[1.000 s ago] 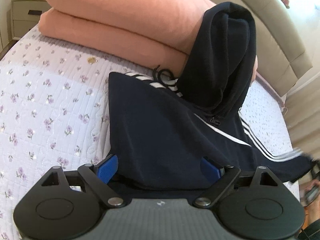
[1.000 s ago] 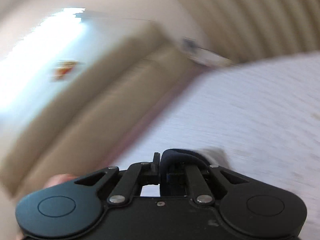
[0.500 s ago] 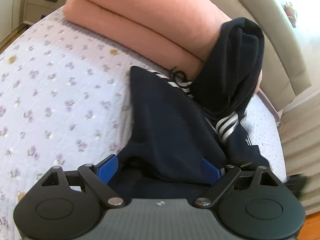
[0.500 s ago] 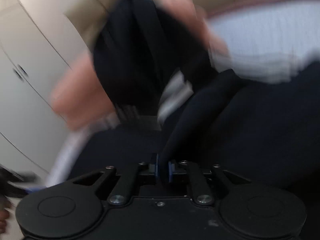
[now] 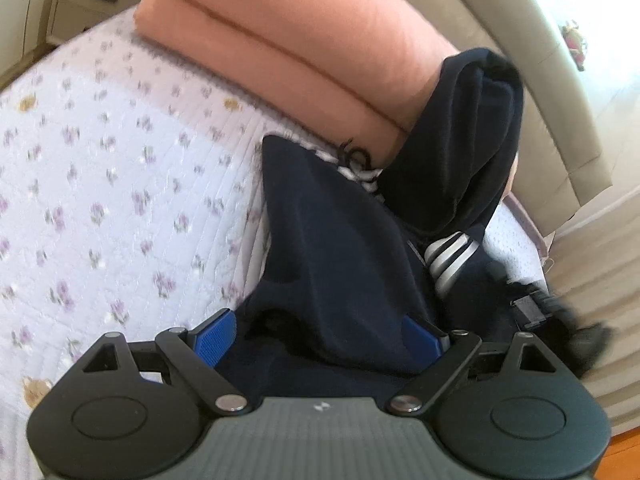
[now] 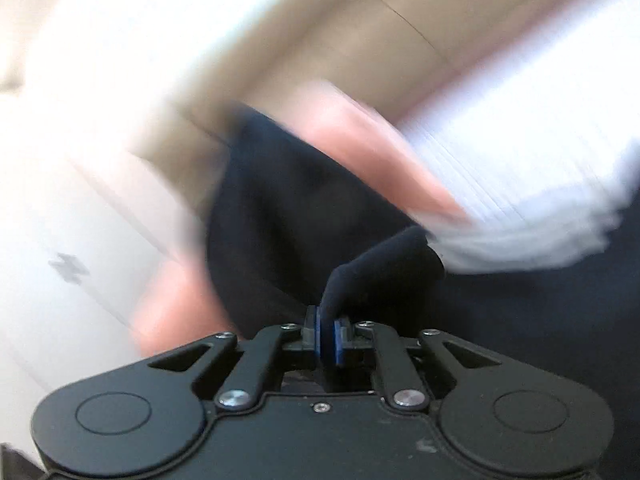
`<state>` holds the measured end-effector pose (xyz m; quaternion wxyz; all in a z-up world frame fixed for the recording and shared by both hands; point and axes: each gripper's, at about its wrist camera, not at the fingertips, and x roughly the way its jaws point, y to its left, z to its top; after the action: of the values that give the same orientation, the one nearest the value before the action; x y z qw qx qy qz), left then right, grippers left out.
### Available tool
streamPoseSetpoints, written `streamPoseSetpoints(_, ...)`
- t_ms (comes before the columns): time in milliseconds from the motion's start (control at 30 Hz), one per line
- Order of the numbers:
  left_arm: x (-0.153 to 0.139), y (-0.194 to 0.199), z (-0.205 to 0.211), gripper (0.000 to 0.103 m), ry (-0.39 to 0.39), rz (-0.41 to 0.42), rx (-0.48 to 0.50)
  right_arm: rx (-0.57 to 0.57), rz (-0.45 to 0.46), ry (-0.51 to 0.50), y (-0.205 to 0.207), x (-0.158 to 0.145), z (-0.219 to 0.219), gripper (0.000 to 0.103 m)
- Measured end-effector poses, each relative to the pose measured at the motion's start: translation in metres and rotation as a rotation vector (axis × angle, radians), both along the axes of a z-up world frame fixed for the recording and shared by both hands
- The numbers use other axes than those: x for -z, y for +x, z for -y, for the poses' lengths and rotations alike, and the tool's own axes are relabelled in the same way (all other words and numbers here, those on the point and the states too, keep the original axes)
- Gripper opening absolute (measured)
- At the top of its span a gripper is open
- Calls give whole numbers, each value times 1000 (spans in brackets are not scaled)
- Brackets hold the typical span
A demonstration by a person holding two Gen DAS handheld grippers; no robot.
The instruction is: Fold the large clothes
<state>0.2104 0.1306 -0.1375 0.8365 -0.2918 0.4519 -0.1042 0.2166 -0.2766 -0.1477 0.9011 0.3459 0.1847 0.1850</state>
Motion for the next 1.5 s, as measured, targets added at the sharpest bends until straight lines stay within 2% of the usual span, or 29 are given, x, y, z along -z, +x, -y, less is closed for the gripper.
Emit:
streamPoseSetpoints(33,-5,-2,-3,91,8,21,-5,-30,120,-27,-11,-27,-12,10)
streamPoseSetpoints(100,-11,-1,-6,91,15,50,-24,-90,286,-104,-30,-65,-40,10)
streamPoseSetpoints(167,-17,-1,-13,91,10,72,-49,-170,324,-183,-35,-80,-70,11)
streamPoseSetpoints(200,-19,-1,-16,91,4,81,-63,-226,323,-243,-36,-78,-90,12)
streamPoseSetpoints(233,-21,-1,-19,91,-4,90,-78,-284,295,-317,-33,-71,-109,18)
streamPoseSetpoints(267,-22,-2,-21,91,-10,95,-88,-350,234,-389,-27,-61,-128,51)
streamPoseSetpoints(300,-22,-3,-24,91,-12,94,-91,-435,105,-482,-17,-42,-150,71)
streamPoseSetpoints(333,-23,-4,-26,91,-10,90,-92,-481,17,-531,-11,-29,-161,88)
streamPoseSetpoints(367,-23,-5,-27,91,-2,84,-91,-507,-64,-550,-8,-14,-163,82)
streamPoseSetpoints(400,-22,-6,-28,91,3,81,-89,-499,-98,-529,-8,-7,-157,82)
streamPoseSetpoints(467,-20,-5,-27,92,9,76,-77,-446,-147,-441,-11,-5,-129,87)
streamPoseSetpoints(533,-16,-1,-24,92,11,72,-60,-379,-160,-422,-21,-14,-100,90)
streamPoseSetpoints(600,-11,10,-17,92,17,74,-25,-285,-175,-495,-26,-21,-73,90)
streamPoseSetpoints(700,-5,33,-1,92,49,68,53,-149,-235,-676,-31,-23,-29,91)
streamPoseSetpoints(800,8,60,18,92,106,47,92,-53,-332,-798,-30,-10,9,96)
streamPoseSetpoints(867,24,74,28,87,201,-2,97,-50,-449,-824,-26,18,35,100)
streamPoseSetpoints(900,36,80,33,83,304,-62,96,-80,-545,-820,-23,41,48,101)
streamPoseSetpoints(933,42,79,35,84,346,-55,123,-87,-496,-785,-26,46,57,103)
streamPoseSetpoints(967,41,73,37,84,379,-2,148,-81,-456,-766,-33,45,64,103)
streamPoseSetpoints(1067,32,65,39,87,436,5,181,-77,-543,-751,-23,32,67,102)
streamPoseSetpoints(1133,20,66,36,87,412,5,194,-65,-506,-713,-17,10,64,99)
streamPoseSetpoints(1167,11,69,35,87,379,23,208,-79,-438,-670,-12,-5,61,100)
streamPoseSetpoints(1233,-8,80,35,92,314,64,232,-101,-357,-633,3,-31,50,100)
streamPoseSetpoints(1300,-25,97,40,93,289,93,244,-133,-264,-614,28,-59,30,100)
streamPoseSetpoints(1400,-51,129,57,92,279,168,257,-122,-135,-602,74,-93,-1,100)
streamPoseSetpoints(1500,-73,175,77,93,225,237,248,-94,-70,-570,128,-119,-27,100)
